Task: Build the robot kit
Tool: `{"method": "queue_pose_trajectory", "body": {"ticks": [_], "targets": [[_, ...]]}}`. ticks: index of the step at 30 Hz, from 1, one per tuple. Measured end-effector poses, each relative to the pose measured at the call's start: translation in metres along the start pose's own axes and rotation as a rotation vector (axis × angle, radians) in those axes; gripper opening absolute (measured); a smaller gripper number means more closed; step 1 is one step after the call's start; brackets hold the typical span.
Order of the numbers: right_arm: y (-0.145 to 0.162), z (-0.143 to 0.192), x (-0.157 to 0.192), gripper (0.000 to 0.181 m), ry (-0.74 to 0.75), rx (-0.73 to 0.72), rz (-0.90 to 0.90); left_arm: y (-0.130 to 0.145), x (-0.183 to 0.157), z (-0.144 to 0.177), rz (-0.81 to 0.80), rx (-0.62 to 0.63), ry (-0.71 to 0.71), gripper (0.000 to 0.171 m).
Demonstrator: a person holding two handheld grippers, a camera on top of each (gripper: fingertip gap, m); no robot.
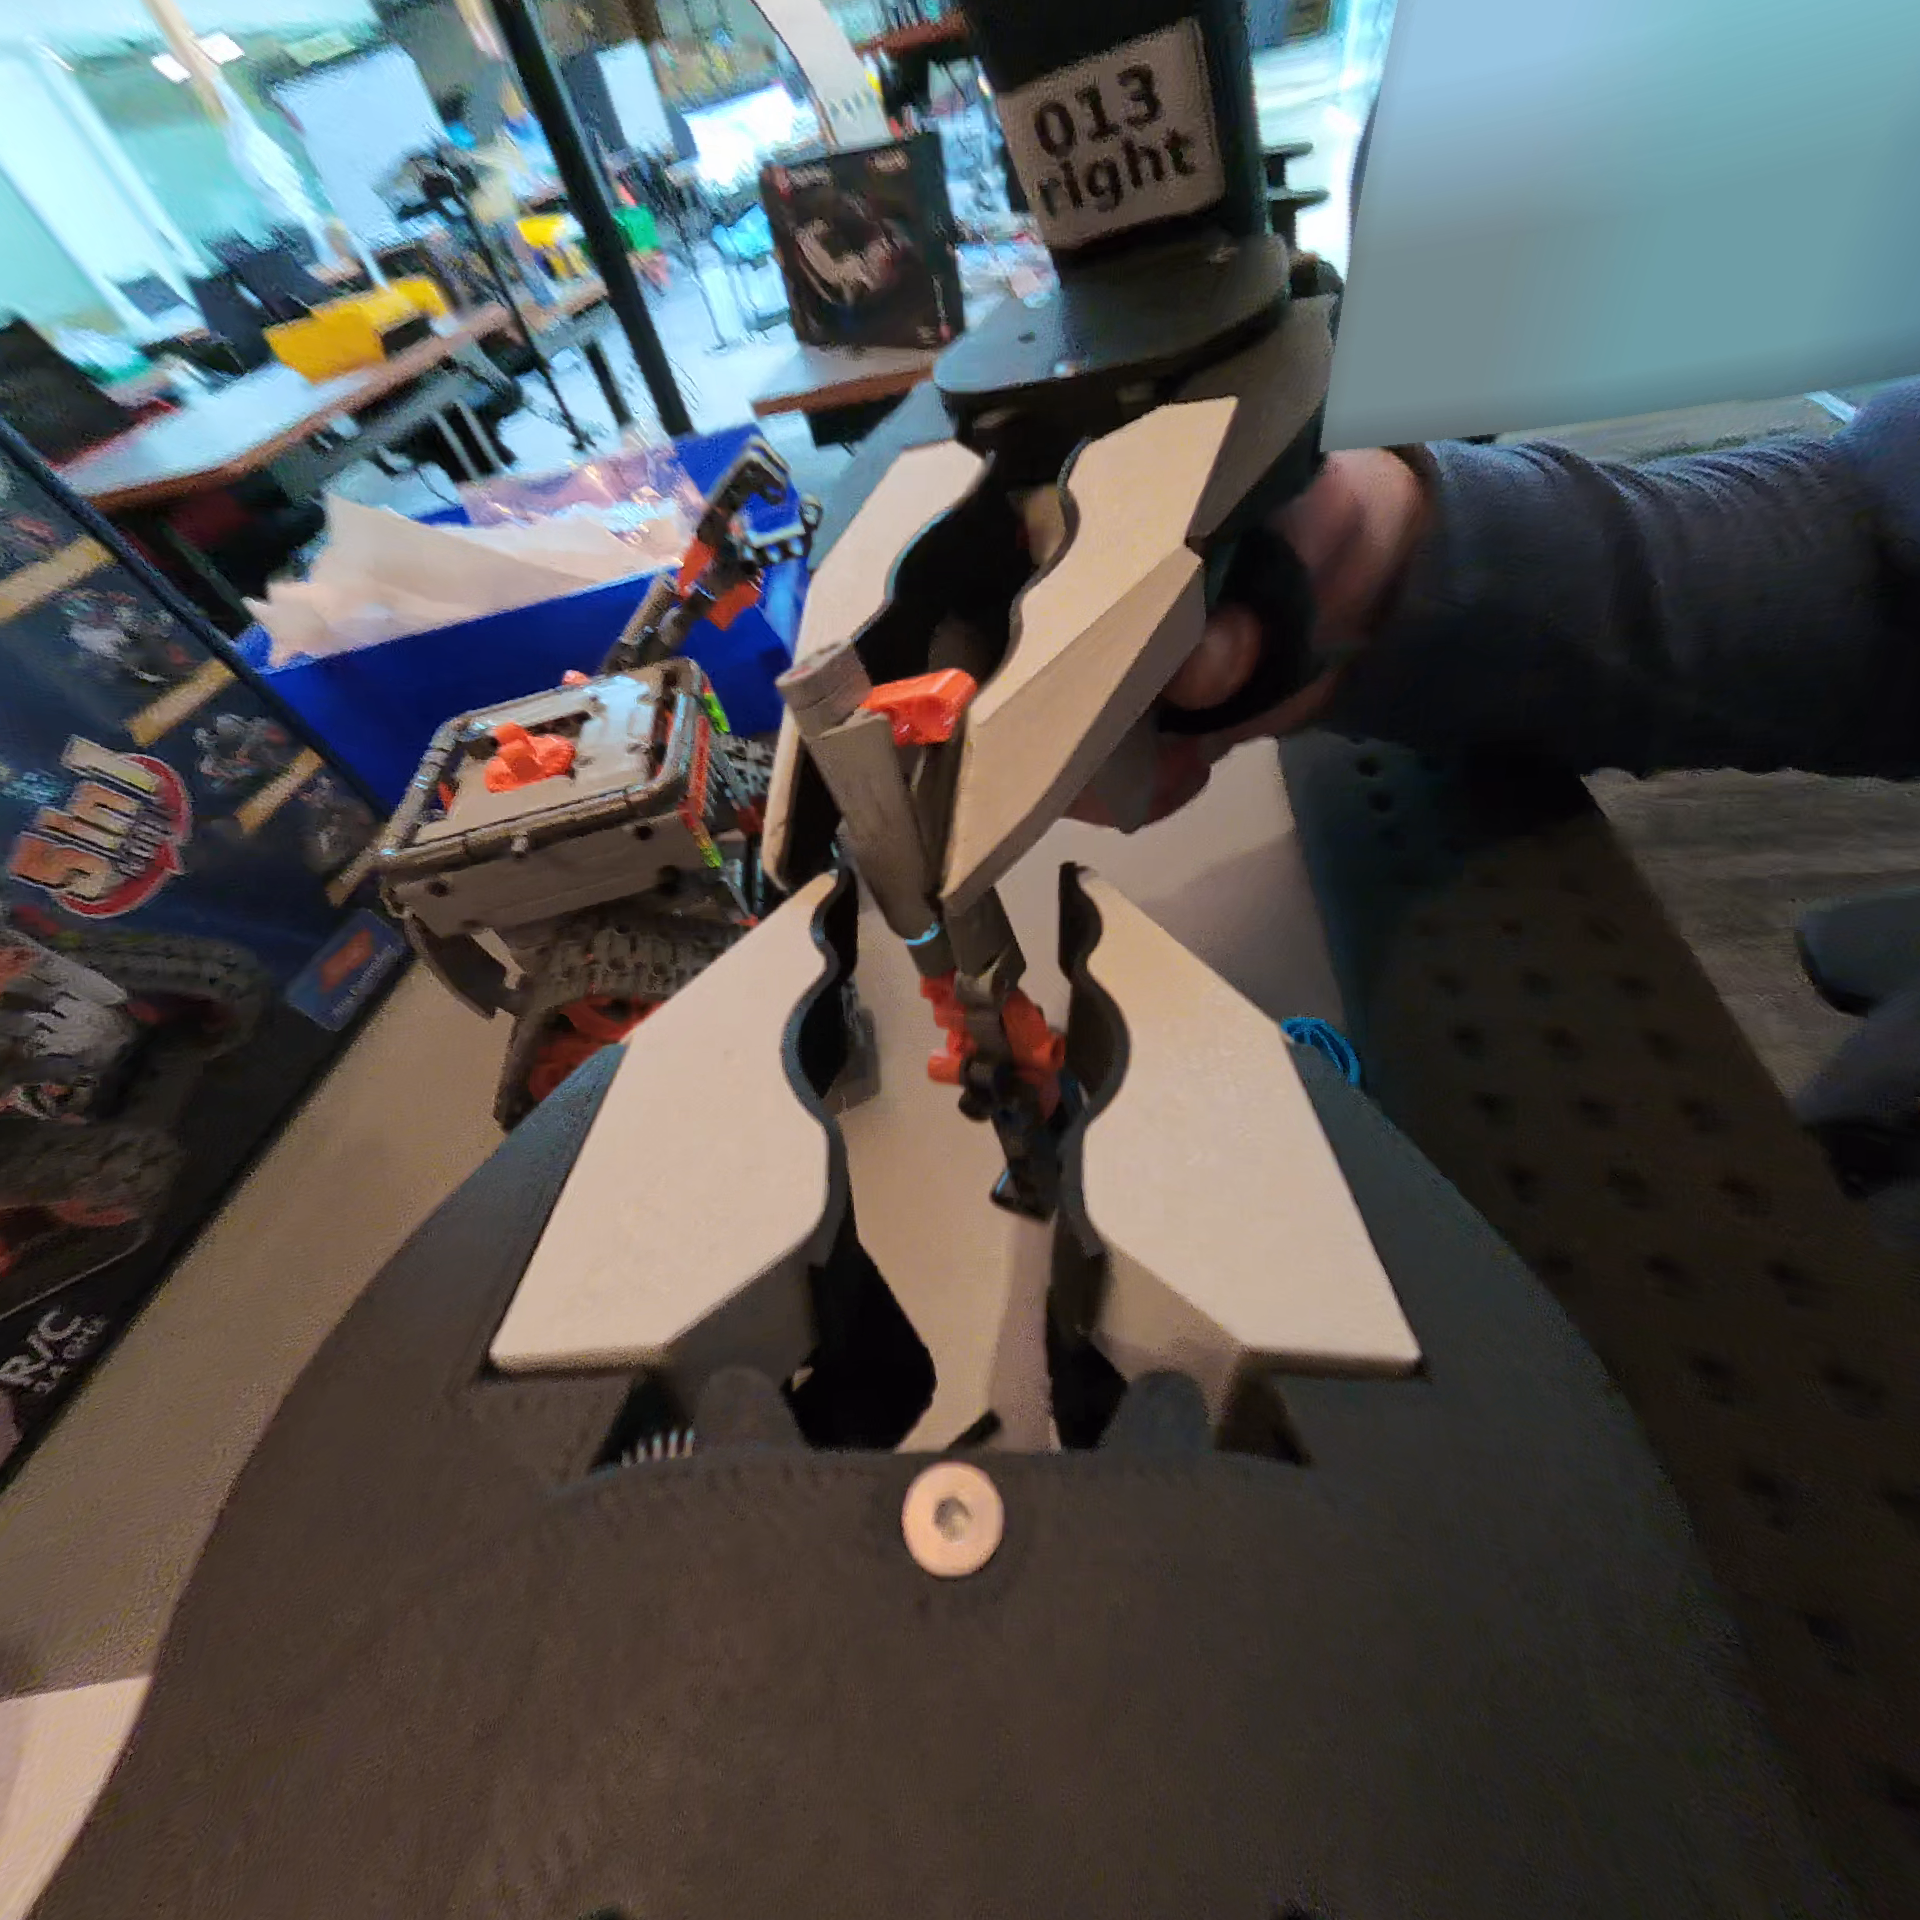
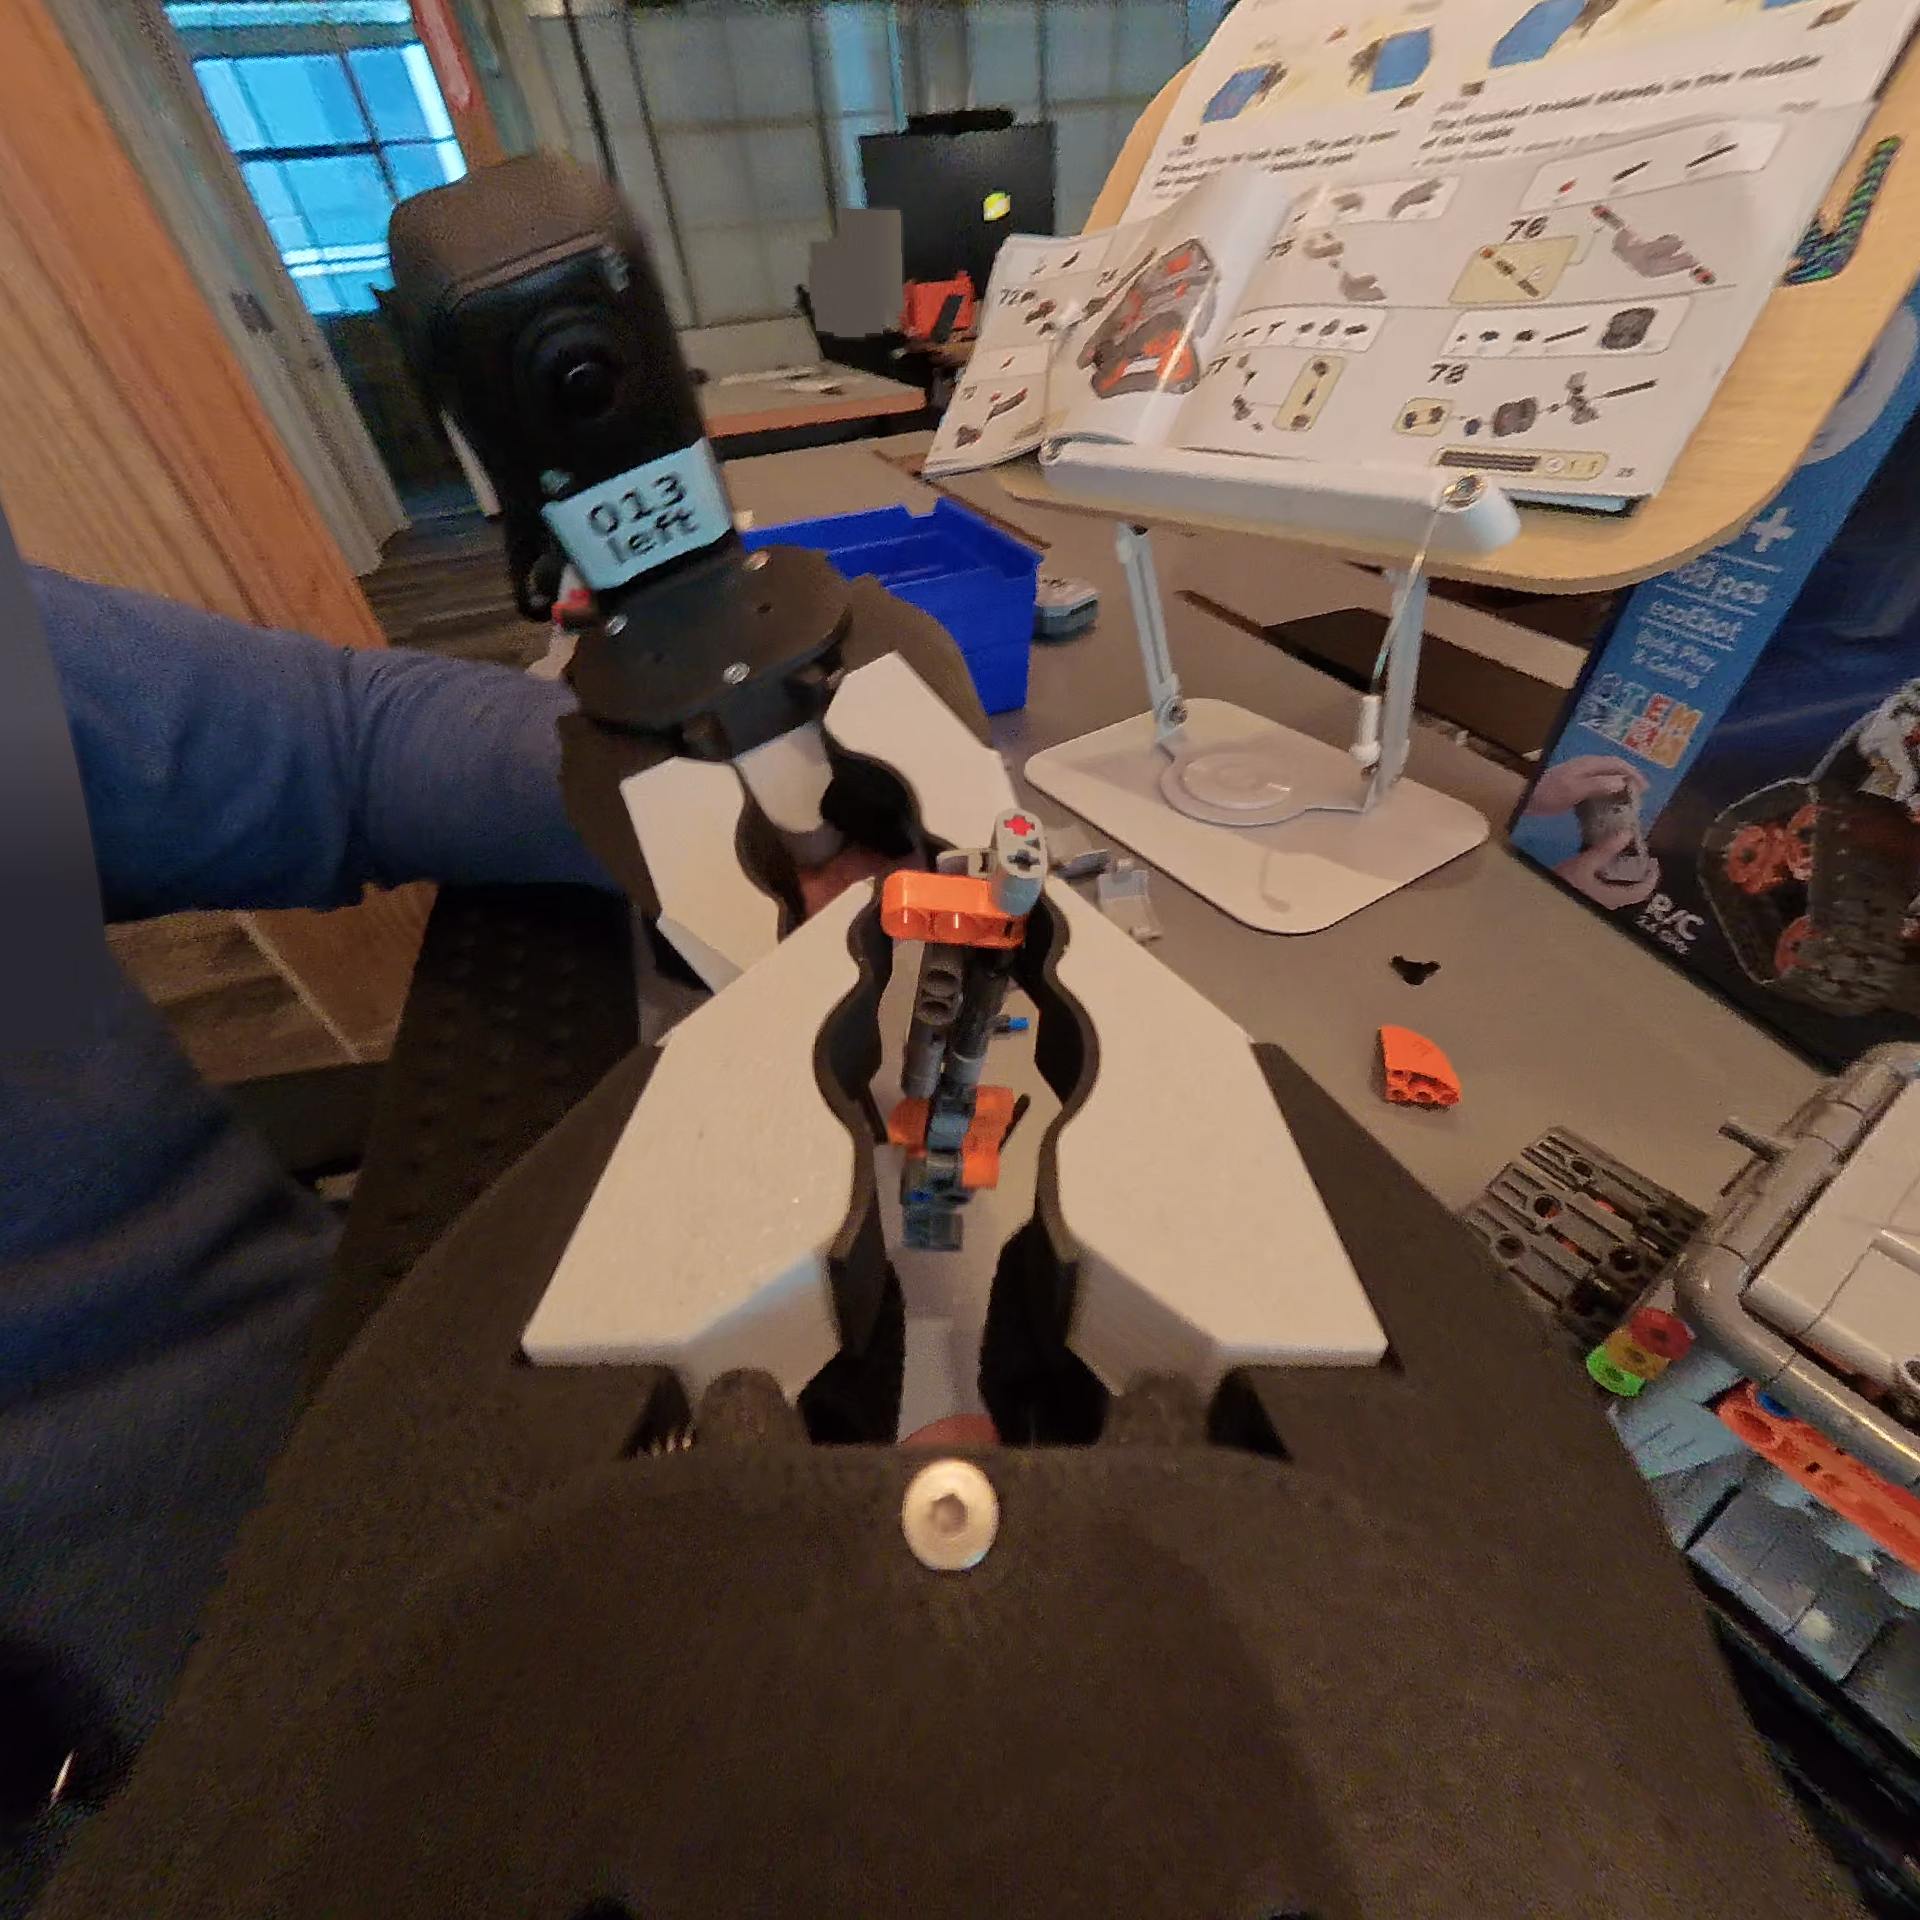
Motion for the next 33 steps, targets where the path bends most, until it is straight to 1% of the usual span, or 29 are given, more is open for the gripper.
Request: {"method": "queue_pose_trajectory", "body": {"ticks": [1, 3, 4, 5, 7, 9, 13, 15, 19, 21, 23, 27, 29, 31, 32, 33], "targets": [[0.000, 0.002, 0.001, 0.023, -0.017, 0.026, 0.021, -0.001, 0.000, 0.000, -0.002, 0.026, 0.033, 0.034], [-0.001, 0.006, 0.003, 0.023, -0.050, 0.052, 0.054, -0.006, -0.002, -0.001, 0.001, 0.038, 0.097, 0.035], [-0.002, 0.008, 0.005, 0.022, -0.077, 0.056, 0.056, -0.008, -0.002, -0.002, 0.010, 0.022, 0.104, 0.026], [-0.003, 0.011, 0.005, 0.022, -0.089, 0.062, 0.056, -0.010, -0.002, -0.004, 0.034, 0.001, 0.110, 0.022], [-0.001, 0.014, 0.005, 0.023, -0.097, 0.078, 0.061, -0.009, -0.004, -0.010, 0.094, -0.033, 0.128, 0.019], [0.000, 0.016, 0.006, 0.023, -0.088, 0.055, 0.060, -0.007, -0.004, -0.014, 0.124, -0.077, 0.103, 0.017], [0.000, 0.016, 0.007, 0.025, -0.061, -0.002, 0.037, -0.007, -0.004, -0.018, 0.167, -0.114, 0.074, 0.015], [-0.002, 0.018, 0.005, 0.041, -0.008, -0.031, 0.055, -0.007, 0.001, -0.017, 0.200, -0.135, 0.052, 0.015], [-0.003, 0.027, 0.002, 0.048, 0.122, -0.057, 0.119, -0.004, 0.013, -0.014, 0.325, -0.198, 0.035, 0.015], [0.001, 0.031, 0.003, 0.049, 0.154, -0.062, 0.134, -0.001, 0.017, -0.014, 0.385, -0.232, 0.049, 0.015], [0.009, 0.030, 0.002, 0.049, 0.198, -0.025, 0.161, 0.001, 0.022, -0.014, 0.444, -0.258, 0.040, 0.015], [0.027, 0.018, 0.000, 0.056, 0.383, 0.091, 0.305, 0.004, 0.027, -0.019, 0.559, -0.296, 0.040, 0.015], [0.032, 0.013, -0.003, 0.053, 0.478, 0.125, 0.345, 0.006, 0.027, -0.022, 0.607, -0.312, 0.040, 0.014], [0.035, 0.011, -0.007, 0.045, 0.555, 0.139, 0.389, 0.008, 0.027, -0.024, 0.645, -0.320, 0.044, 0.014], [0.036, 0.011, -0.009, 0.036, 0.592, 0.146, 0.415, 0.009, 0.027, -0.025, 0.662, -0.319, 0.048, 0.014], [0.036, 0.012, -0.010, 0.033, 0.610, 0.151, 0.432, 0.010, 0.027, -0.027, 0.676, -0.322, 0.051, 0.014]]}}
Point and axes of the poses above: each gripper's, where its closed fingertips meet, z back along the fingers, y out of its underside, x = y × z across the jaws, the point moved 7 cm from there along z, back along the fingers, and after that the axes turned 13 degrees about -z, right-handed, at the moved point
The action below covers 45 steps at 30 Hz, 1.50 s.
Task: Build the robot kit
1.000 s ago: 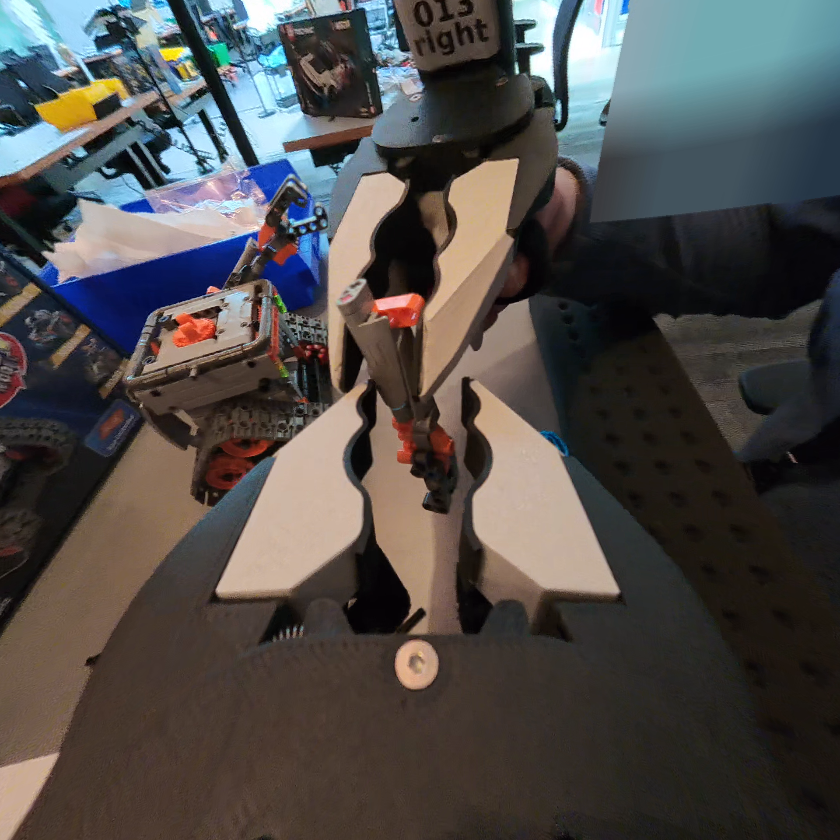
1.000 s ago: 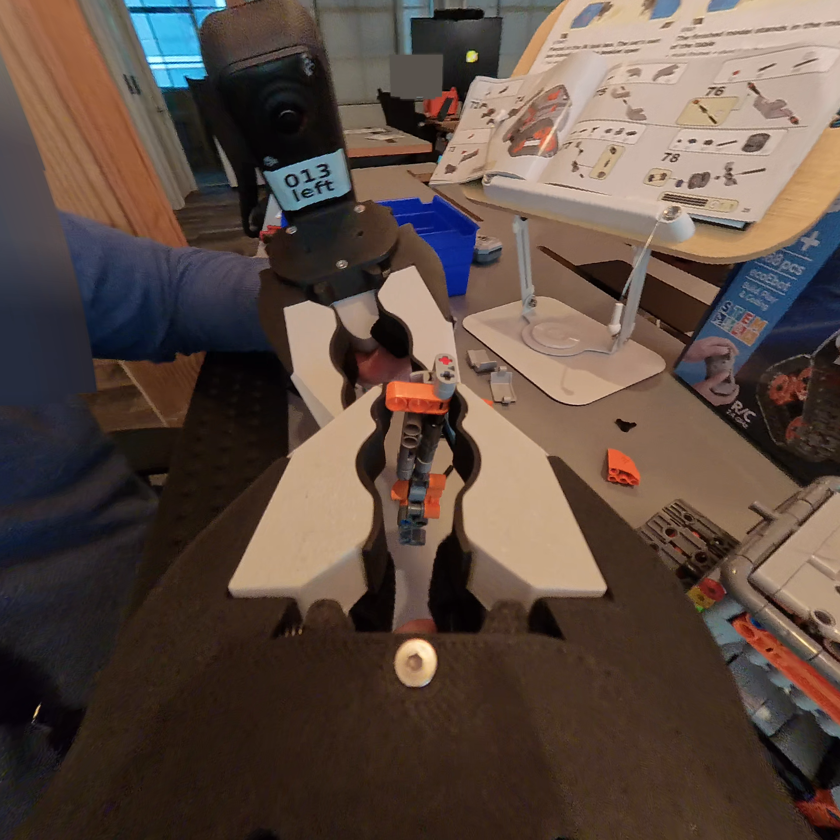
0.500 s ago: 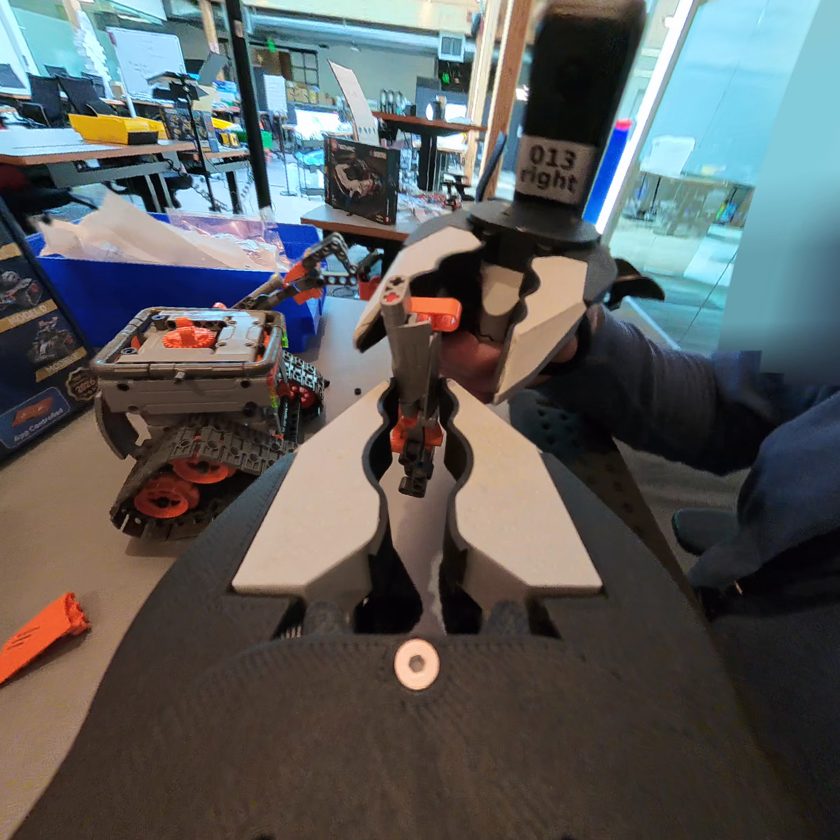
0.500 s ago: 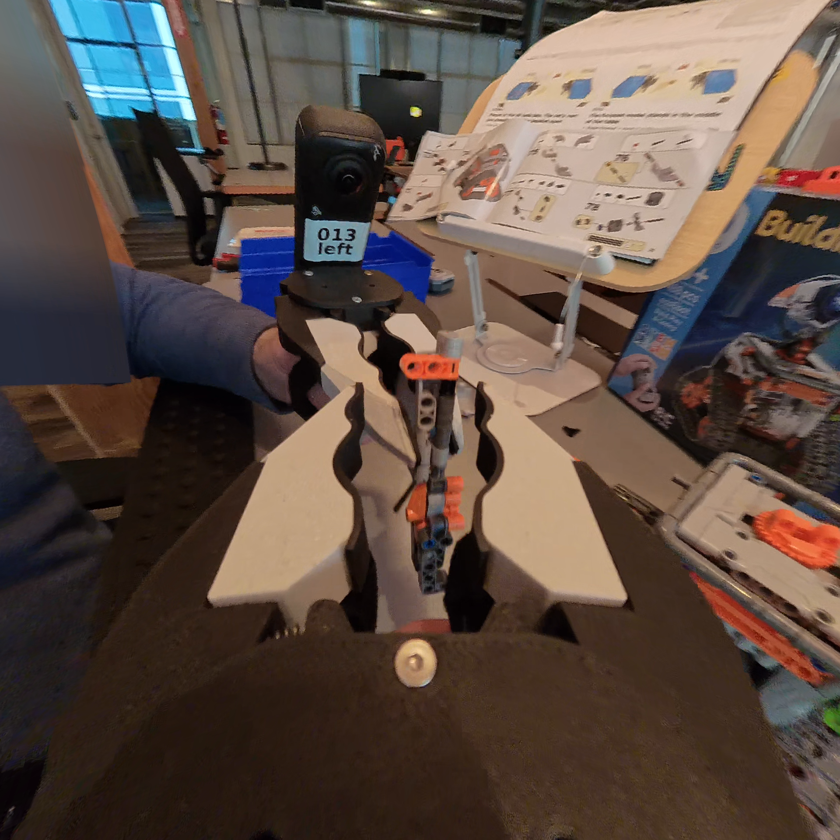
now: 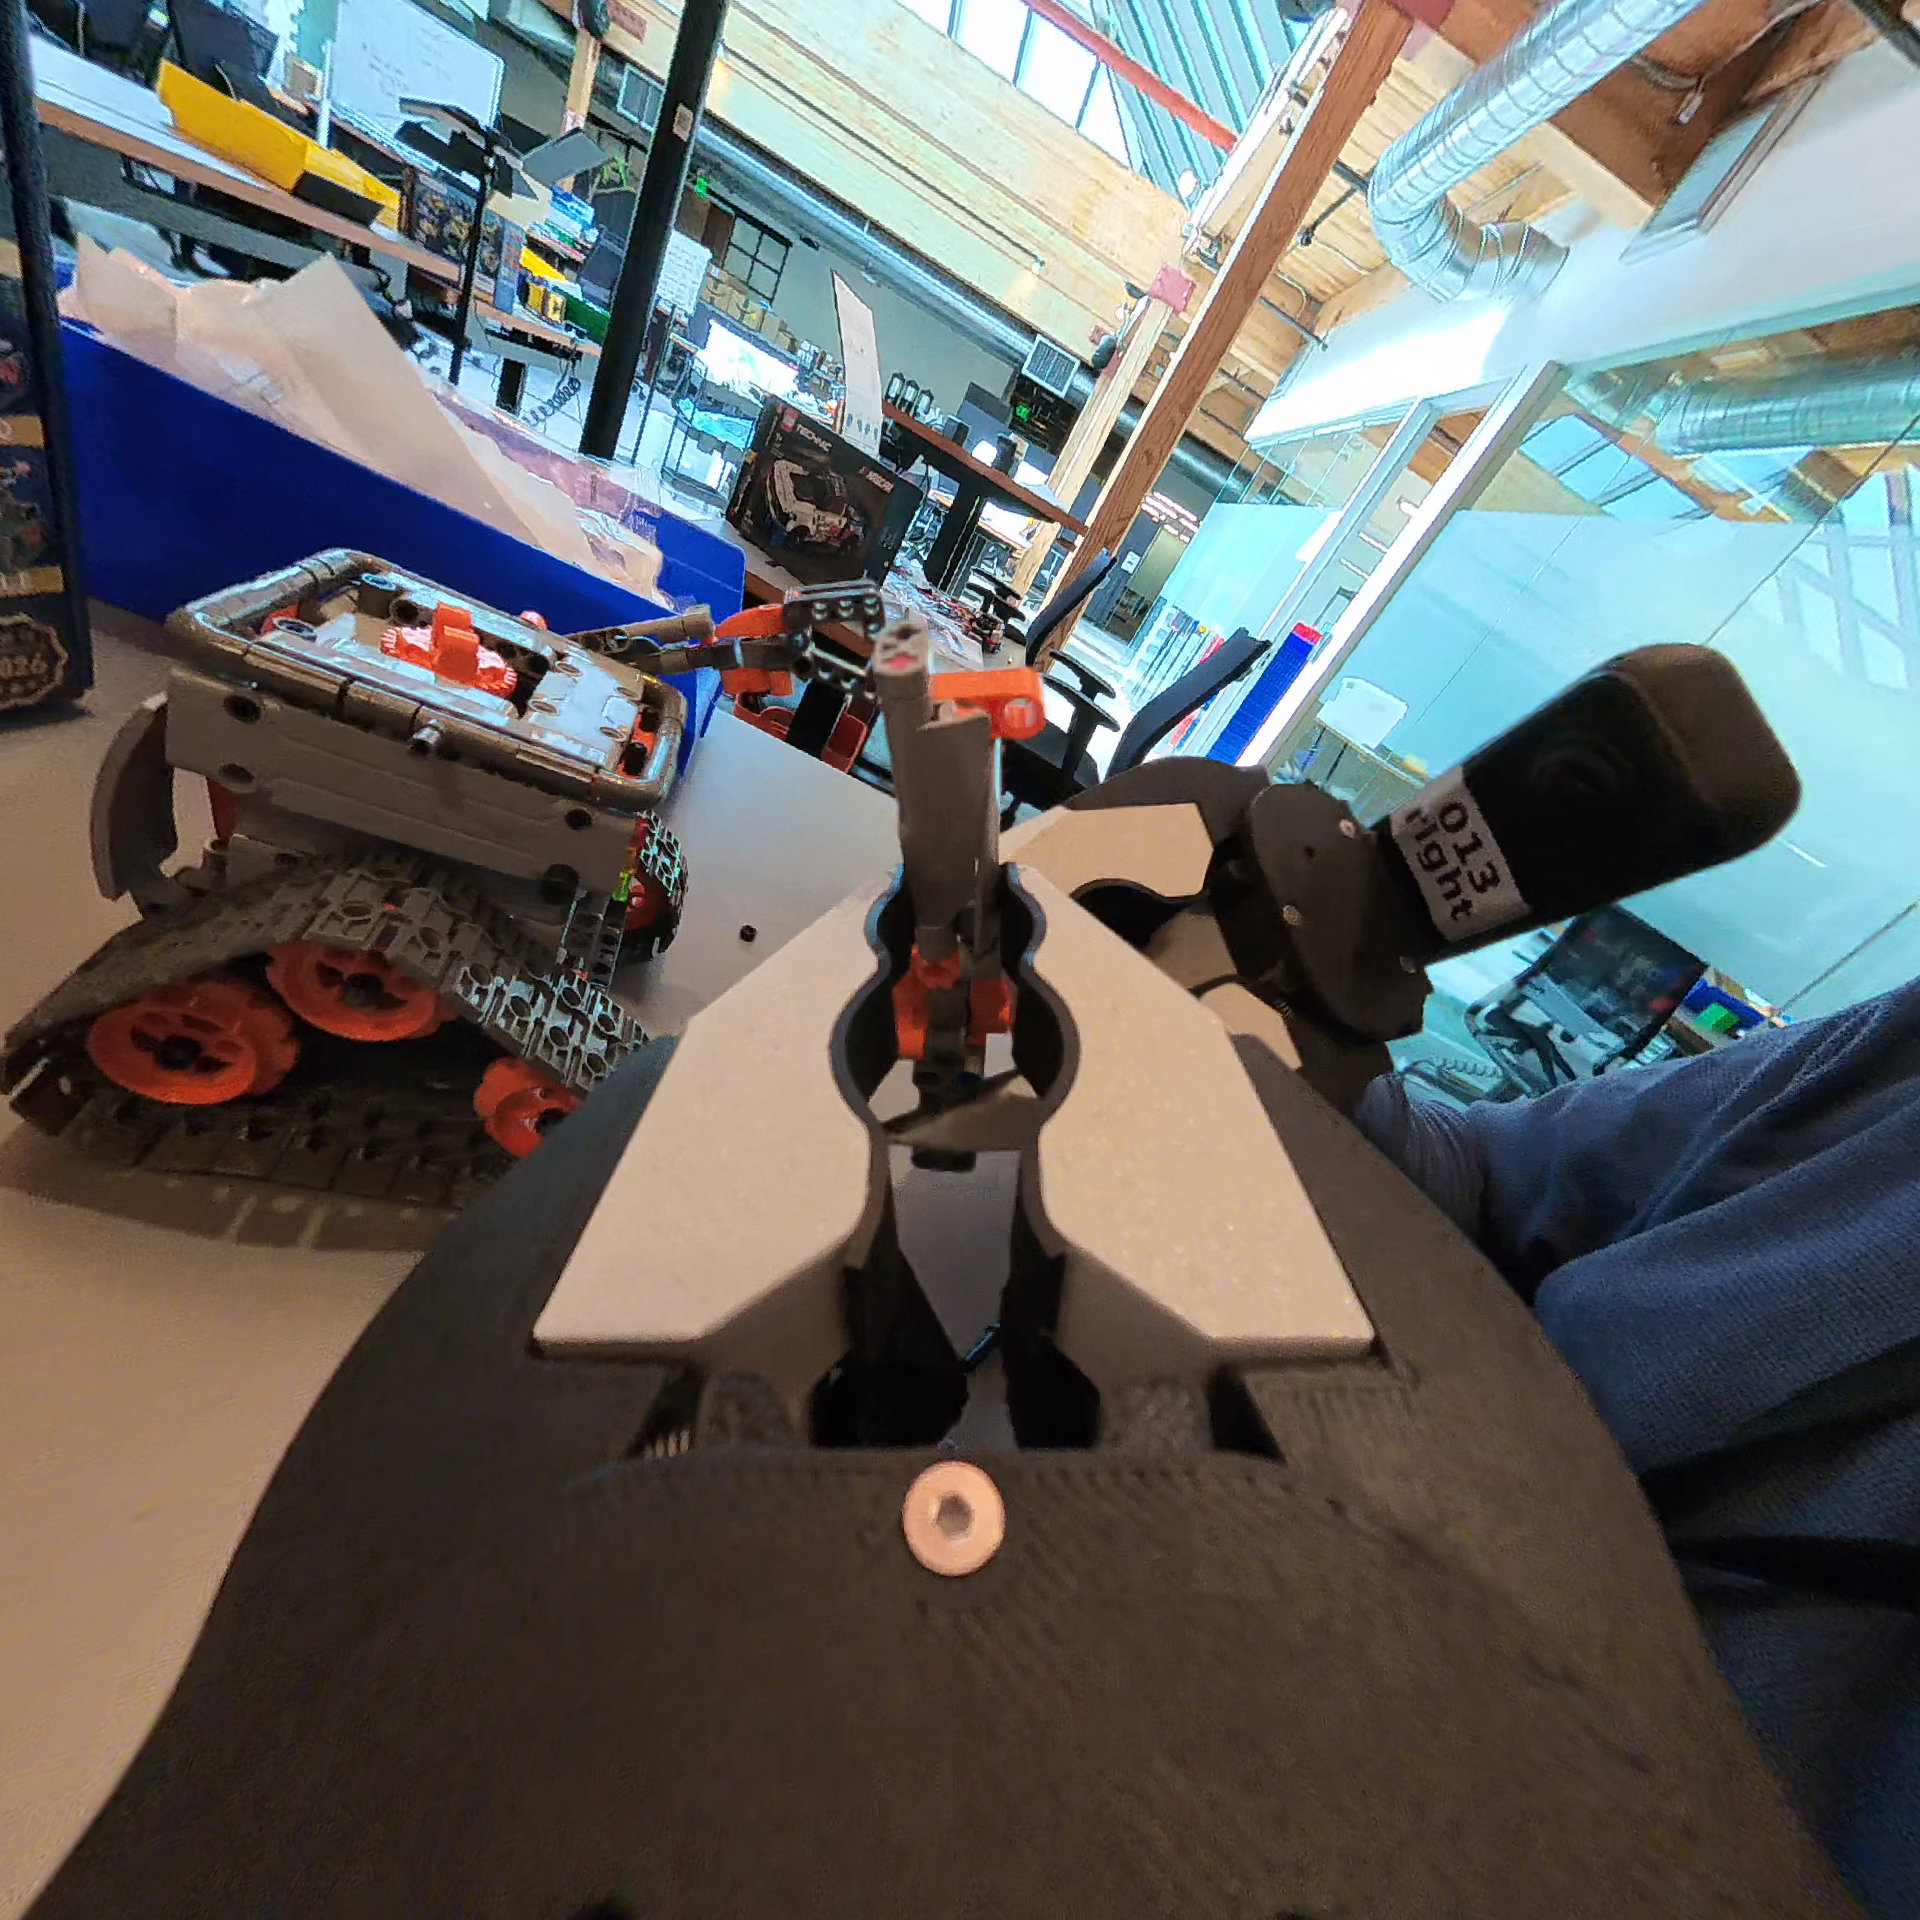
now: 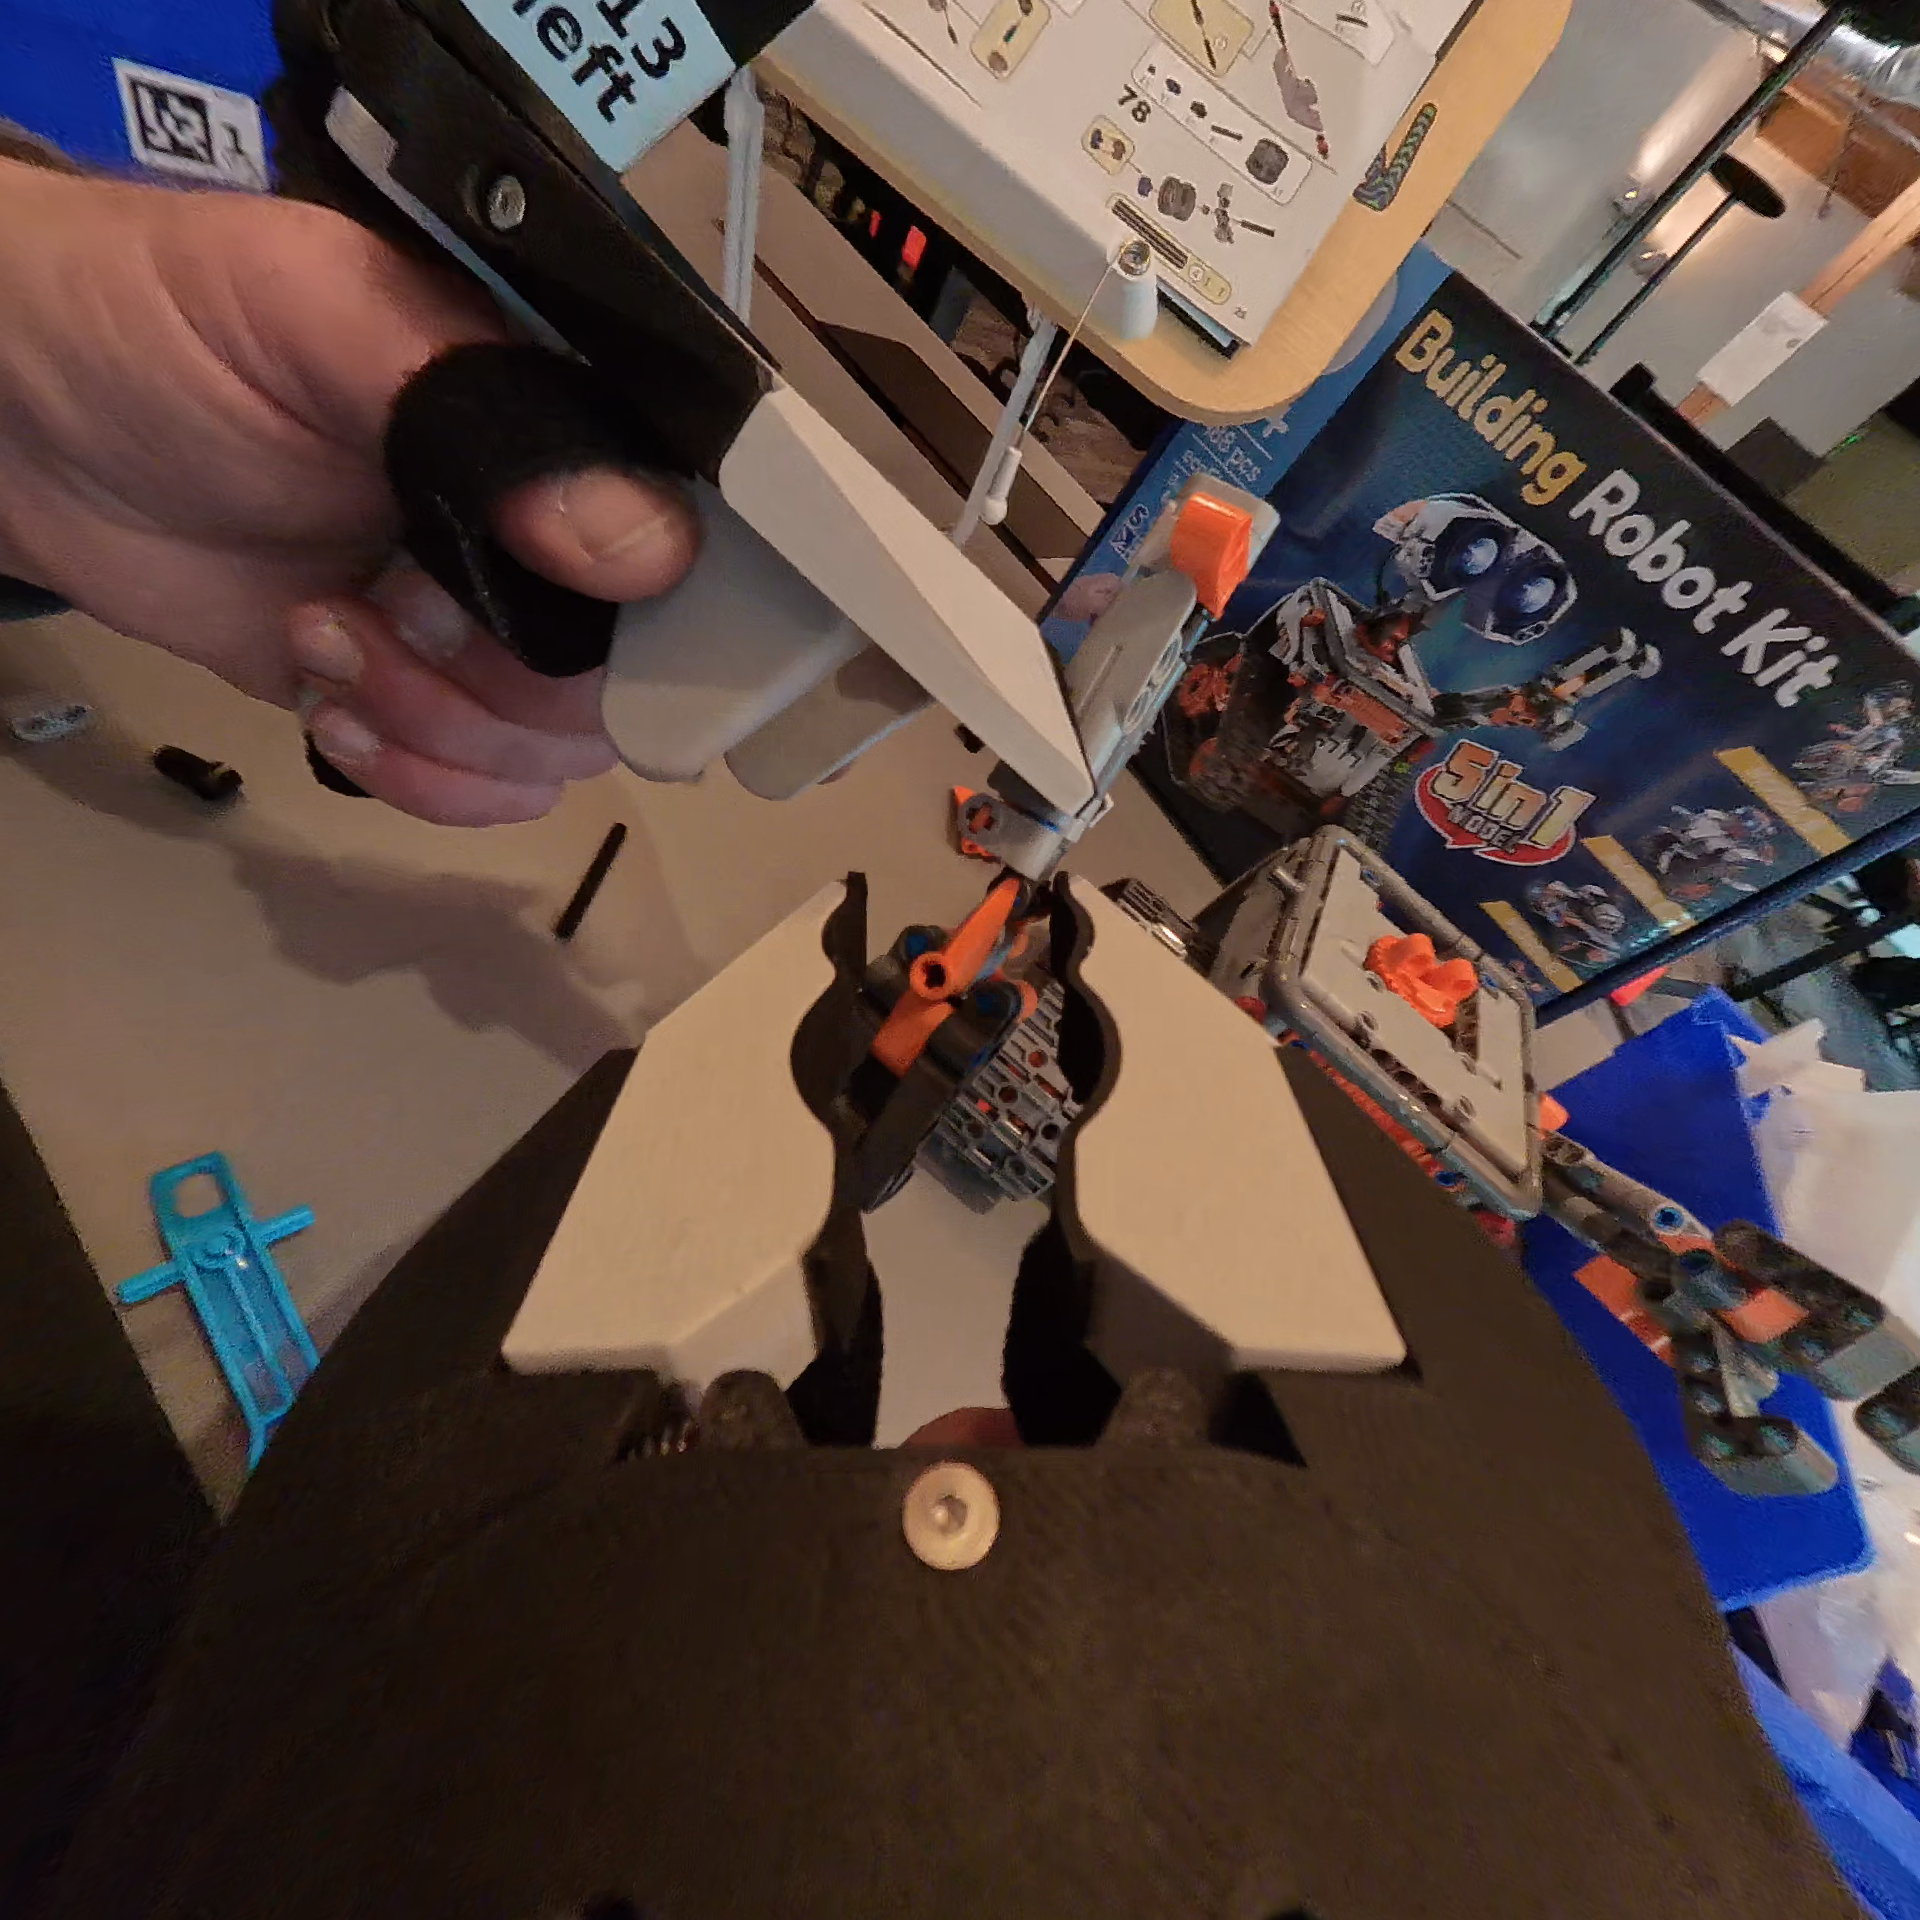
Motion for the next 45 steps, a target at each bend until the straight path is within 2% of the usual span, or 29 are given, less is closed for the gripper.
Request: {"method": "queue_pose_trajectory", "body": {"ticks": [6, 7, 9, 14, 17, 22, 24, 27, 30, 31, 34, 37, 40, 42, 45], "targets": [[0.002, 0.001, -0.008, 0.022, -0.033, 0.007, -0.067, 0.003, 0.001, -0.002, -0.030, 0.022, -0.004, 0.015], [0.003, 0.002, -0.009, 0.006, -0.041, 0.016, -0.081, 0.003, 0.002, -0.001, -0.055, 0.035, -0.023, 0.022], [0.003, 0.001, -0.011, 0.005, -0.049, 0.026, -0.092, 0.000, 0.004, 0.000, -0.112, 0.047, -0.073, 0.029], [0.003, -0.001, -0.019, 0.004, -0.016, 0.033, -0.167, -0.012, 0.010, 0.007, -0.141, 0.005, -0.173, 0.027], [0.007, -0.004, -0.020, 0.004, 0.007, 0.060, -0.157, -0.012, 0.012, 0.007, -0.121, -0.003, -0.191, 0.018], [0.008, -0.007, -0.020, 0.005, 0.043, 0.084, -0.100, -0.012, 0.016, 0.001, -0.094, 0.012, -0.193, 0.015], [0.008, -0.010, -0.019, 0.011, 0.020, 0.099, -0.089, -0.013, 0.019, -0.002, -0.080, 0.012, -0.181, 0.013], [0.000, -0.002, -0.028, 0.032, 0.010, 0.073, -0.067, -0.013, 0.034, -0.002, -0.053, 0.027, -0.218, 0.012], [-0.019, 0.010, -0.052, 0.032, -0.009, 0.046, -0.061, -0.012, 0.053, 0.001, 0.005, 0.047, -0.262, 0.011], [-0.026, 0.013, -0.061, 0.025, -0.032, 0.050, -0.055, -0.010, 0.057, 0.000, 0.020, 0.068, -0.270, 0.011], [-0.044, 0.010, -0.090, 0.014, -0.064, 0.128, 0.028, 0.000, 0.066, -0.006, 0.100, 0.130, -0.268, 0.011], [-0.050, -0.006, -0.108, 0.008, -0.179, 0.249, 0.078, 0.010, 0.072, -0.016, 0.163, 0.174, -0.261, 0.011], [-0.044, -0.023, -0.111, 0.005, -0.271, 0.365, 0.144, 0.009, 0.070, -0.024, 0.162, 0.179, -0.249, 0.011], [-0.041, -0.028, -0.103, 0.005, -0.318, 0.382, 0.232, 0.007, 0.071, -0.025, 0.159, 0.177, -0.250, 0.011], [-0.041, -0.032, -0.091, 0.013, -0.311, 0.362, 0.364, 0.004, 0.070, -0.023, 0.175, 0.143, -0.224, 0.011]]}}
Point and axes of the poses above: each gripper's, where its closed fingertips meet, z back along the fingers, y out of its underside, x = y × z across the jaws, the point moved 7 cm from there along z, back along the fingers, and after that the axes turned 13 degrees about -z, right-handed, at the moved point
